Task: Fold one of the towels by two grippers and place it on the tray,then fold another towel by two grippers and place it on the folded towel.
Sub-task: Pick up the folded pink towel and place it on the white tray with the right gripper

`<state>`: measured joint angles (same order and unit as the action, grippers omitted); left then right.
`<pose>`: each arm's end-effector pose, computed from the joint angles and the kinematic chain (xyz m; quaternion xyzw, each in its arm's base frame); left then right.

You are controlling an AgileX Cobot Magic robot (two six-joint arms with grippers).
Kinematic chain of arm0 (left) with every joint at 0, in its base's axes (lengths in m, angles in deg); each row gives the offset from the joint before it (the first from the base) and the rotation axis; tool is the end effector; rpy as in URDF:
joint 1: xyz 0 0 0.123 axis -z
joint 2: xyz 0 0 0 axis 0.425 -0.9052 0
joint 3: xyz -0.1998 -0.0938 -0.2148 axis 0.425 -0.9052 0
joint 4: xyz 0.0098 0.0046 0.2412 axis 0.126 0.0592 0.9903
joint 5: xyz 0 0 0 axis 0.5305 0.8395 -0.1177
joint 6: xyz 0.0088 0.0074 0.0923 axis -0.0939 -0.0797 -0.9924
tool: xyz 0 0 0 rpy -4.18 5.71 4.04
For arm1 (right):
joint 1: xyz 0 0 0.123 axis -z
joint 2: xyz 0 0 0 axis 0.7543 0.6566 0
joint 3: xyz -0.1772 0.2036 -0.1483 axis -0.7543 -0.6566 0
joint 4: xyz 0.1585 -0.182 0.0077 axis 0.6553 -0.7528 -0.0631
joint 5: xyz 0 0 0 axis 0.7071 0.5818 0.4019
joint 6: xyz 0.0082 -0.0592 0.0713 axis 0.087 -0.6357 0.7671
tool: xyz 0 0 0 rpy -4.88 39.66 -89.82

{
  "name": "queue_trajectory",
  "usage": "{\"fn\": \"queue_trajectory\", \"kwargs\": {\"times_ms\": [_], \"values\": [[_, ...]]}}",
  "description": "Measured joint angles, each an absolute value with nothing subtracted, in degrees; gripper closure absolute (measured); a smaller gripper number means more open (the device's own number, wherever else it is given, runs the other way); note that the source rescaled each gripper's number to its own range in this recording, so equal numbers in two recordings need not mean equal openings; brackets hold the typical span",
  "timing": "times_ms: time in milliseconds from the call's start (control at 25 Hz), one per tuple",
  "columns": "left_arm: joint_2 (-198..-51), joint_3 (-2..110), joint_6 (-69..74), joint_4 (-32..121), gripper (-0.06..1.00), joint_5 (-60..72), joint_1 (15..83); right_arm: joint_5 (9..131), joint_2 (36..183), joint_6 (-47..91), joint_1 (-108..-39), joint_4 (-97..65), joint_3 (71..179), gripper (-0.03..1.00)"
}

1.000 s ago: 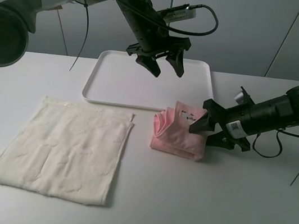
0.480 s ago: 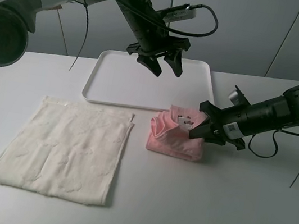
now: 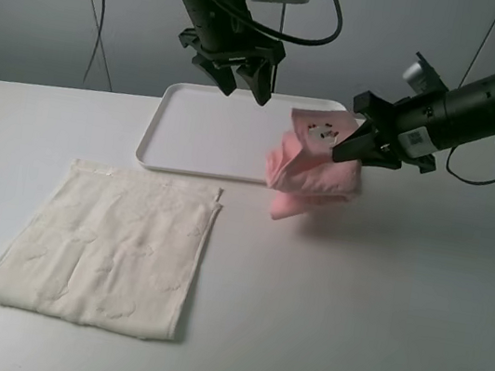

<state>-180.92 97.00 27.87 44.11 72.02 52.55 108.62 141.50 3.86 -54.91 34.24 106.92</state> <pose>0.4294 -0.2457 0.2631 0.2830 0.9390 -0.1400 0.1366 0.3405 0.0944 0.2091 -0.0594 0.9266 0.3440 0.1401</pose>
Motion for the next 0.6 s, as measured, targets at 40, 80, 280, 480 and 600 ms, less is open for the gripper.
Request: {"fn": "queue_trajectory", "kwargs": {"times_ms": [40,80,280,480,600], "values": [[-179.5,94.7,27.7,45.3,0.16,72.0,52.1,109.2,141.5,6.2,-54.9,32.0,109.1,0.88],[-177.8,92.8,27.5,46.6,0.16,72.0,51.5,109.3,141.5,8.1,-54.9,30.3,111.1,0.88],[-169.5,81.8,25.9,47.6,0.16,72.0,47.2,113.1,143.0,14.6,-54.8,26.0,120.6,0.88],[-161.2,69.5,22.5,45.9,0.16,70.3,42.7,119.3,150.5,19.1,-55.6,28.0,131.9,0.88],[-157.5,62.2,21.6,45.7,0.16,67.6,40.5,121.2,155.6,21.5,-57.3,30.8,139.1,0.88]]}}
